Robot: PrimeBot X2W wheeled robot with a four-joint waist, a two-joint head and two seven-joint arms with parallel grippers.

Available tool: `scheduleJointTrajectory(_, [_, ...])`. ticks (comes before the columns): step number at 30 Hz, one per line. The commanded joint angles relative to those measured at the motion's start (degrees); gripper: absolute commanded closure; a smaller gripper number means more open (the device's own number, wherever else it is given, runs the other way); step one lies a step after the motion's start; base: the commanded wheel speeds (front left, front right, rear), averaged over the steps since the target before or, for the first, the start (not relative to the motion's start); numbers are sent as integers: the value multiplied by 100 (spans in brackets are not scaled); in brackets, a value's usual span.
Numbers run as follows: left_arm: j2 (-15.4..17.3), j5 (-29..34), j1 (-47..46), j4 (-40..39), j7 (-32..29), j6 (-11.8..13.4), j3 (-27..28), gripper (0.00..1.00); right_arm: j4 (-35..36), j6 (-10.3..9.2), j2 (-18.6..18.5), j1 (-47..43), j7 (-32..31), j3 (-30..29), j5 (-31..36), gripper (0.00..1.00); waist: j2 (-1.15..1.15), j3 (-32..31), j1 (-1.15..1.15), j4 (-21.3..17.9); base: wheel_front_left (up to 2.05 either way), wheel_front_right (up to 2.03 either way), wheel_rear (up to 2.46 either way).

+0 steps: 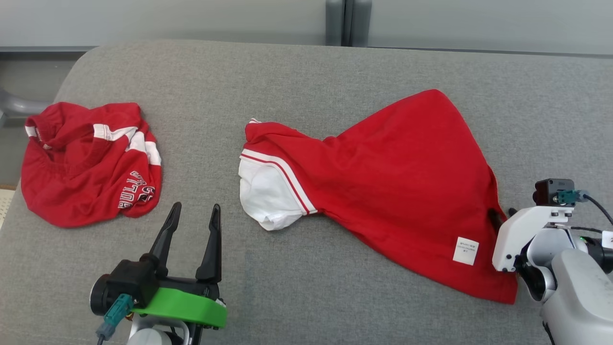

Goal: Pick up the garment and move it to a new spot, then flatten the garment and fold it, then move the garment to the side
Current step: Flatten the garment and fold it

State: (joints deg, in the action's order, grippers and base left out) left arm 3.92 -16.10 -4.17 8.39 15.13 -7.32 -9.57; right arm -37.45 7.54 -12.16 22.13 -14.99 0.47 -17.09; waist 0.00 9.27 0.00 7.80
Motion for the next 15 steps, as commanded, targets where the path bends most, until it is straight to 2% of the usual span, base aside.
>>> scheduleJointTrajectory(1, [35,-17,-111,-21,1,-24,-2,0,-135,-10,-68,35,33,47,9,100,0,79,0,91,0,0,0])
scheduleJointTrajectory(7, [31,-23,-115,-63,2,-25,-3,0,-255,-11,-390,567,714,-302,484,100,0,145,0,165,0,0,0])
scheduleJointTrajectory(14, [10,-4,-206,-107,1,-25,-44,0,-393,-11,-420,1165,1317,-760,1061,100,0,258,0,239,0,0,0])
scheduleJointTrajectory(15, [6,-1,-224,-113,1,-25,-47,0,-425,-11,-412,1239,1393,-793,1169,59,0,274,0,243,0,0,0])
